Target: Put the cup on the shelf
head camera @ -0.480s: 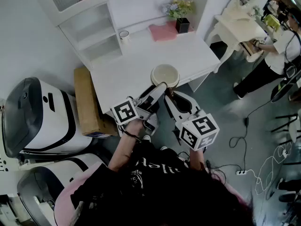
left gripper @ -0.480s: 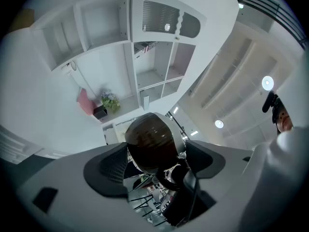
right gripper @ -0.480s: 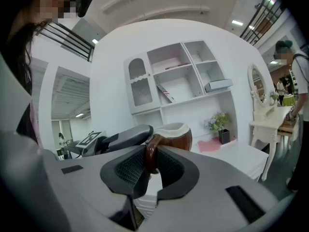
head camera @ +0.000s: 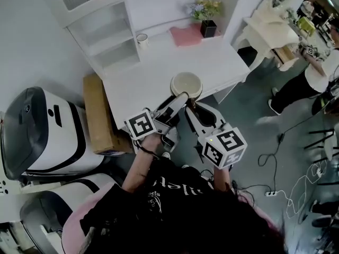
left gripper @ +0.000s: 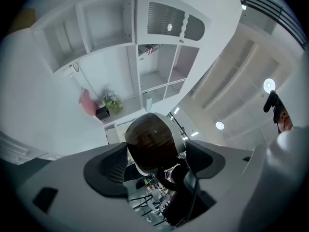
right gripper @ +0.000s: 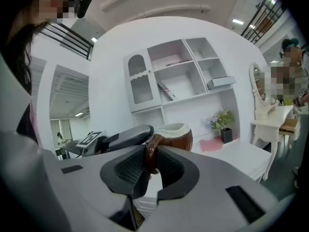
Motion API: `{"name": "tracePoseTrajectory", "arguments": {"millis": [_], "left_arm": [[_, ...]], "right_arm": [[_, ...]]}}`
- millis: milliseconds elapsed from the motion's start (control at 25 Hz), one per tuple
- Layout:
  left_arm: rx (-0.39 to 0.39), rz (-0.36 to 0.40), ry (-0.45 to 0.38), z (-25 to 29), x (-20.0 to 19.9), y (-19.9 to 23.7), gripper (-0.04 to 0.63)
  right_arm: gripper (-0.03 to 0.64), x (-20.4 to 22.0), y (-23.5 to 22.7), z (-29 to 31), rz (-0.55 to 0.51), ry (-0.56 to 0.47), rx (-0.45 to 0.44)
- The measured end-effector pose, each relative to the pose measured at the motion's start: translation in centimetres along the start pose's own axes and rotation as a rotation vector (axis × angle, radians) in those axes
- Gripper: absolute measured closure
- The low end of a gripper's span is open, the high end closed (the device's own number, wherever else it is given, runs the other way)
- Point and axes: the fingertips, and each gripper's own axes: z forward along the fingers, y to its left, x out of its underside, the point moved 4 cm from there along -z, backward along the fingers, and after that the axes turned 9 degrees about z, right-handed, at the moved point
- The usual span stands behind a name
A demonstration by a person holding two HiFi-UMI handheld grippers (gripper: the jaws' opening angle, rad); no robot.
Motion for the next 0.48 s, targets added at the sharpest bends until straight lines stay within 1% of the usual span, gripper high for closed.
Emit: {"name": "tracePoseTrajectory", "arguments": {"millis": [160,320,480], "left_arm": [[0.012,-0.005,0.006,-0.1,-1.1,0.9,0.209],[0.017,-0.026,0.007,-0.2,-2.3,1.7,0.209],[0.028,-0.015,0.019,-0.4,-3.5,2.7,0.209]], "right_arm": [[0.526,0.0,0.3,1.4,-0.001,0.002,0.011],[0.526,-0.3,0.5,2.9,0.0,-0.001,0.02],[0.526,-0.2,0.7,4.4,0.001,-0.006,0.03]]}}
